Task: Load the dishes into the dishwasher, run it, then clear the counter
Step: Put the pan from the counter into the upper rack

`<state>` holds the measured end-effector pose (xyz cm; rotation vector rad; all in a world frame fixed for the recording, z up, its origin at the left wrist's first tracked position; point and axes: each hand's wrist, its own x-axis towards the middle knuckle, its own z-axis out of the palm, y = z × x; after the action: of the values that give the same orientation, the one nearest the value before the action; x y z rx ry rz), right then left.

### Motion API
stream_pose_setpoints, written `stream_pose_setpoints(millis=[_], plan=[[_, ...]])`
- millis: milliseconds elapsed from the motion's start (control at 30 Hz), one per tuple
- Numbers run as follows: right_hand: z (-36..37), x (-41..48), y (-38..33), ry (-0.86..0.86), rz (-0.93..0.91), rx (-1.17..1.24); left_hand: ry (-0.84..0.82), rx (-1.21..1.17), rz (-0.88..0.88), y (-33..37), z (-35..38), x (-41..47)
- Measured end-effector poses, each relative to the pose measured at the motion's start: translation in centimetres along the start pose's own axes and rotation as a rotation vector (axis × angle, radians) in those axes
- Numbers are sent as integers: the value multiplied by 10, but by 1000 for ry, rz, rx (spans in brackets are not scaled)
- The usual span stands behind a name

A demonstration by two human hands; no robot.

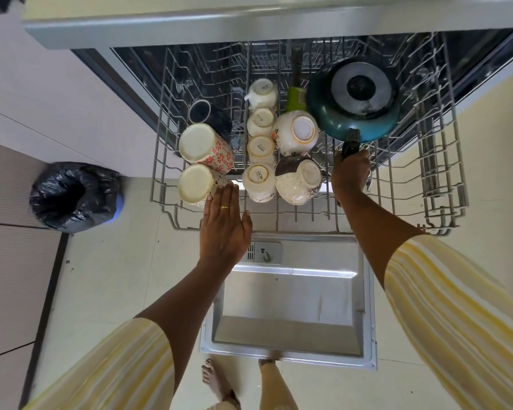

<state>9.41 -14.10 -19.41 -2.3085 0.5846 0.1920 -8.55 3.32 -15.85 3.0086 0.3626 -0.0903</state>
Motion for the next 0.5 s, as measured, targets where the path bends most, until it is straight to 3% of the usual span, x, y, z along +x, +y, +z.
stream_pose_setpoints(millis=[267,500], plan=[[-17,-32,4,2,7,-99,54,0,36,-4,5,-2],[-42,-98,15,135,-95,-75,124,-147,-12,-2,9,-22]])
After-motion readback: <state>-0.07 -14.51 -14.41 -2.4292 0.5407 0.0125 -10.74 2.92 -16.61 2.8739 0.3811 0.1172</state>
